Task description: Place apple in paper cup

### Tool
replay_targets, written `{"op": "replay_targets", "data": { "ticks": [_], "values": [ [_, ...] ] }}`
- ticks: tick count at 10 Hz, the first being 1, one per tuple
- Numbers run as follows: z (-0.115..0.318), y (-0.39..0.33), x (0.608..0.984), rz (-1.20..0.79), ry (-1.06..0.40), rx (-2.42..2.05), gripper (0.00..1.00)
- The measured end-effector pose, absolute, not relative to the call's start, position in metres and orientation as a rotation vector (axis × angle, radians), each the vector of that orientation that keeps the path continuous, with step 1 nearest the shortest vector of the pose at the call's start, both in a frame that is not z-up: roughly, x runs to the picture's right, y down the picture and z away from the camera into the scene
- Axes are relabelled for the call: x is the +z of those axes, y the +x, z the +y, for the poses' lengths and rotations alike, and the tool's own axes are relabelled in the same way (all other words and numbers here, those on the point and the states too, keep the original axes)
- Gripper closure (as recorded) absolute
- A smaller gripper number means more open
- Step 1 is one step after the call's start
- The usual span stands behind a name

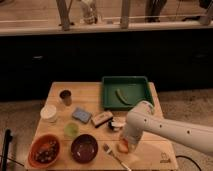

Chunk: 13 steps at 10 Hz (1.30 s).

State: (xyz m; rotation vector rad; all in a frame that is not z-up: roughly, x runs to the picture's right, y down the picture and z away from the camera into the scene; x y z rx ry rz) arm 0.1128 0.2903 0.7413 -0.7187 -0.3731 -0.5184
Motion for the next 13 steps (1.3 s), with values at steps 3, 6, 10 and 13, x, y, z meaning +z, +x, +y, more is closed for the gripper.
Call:
{"op": "replay_targets", "data": {
  "ticks": [3,6,10,13],
  "values": [
    [0.278,0.105,0.729,-0.405,-0.690,-0.538,1.00],
    [0.264,0.100,0.718,-0.420,-0.665,-0.556,1.00],
    [0.246,0.088,0.711,-0.425,-0.646,-0.590,1.00],
    [0.231,0.076,0.709,-0.424,-0.633,-0.626,1.00]
  ]
}}
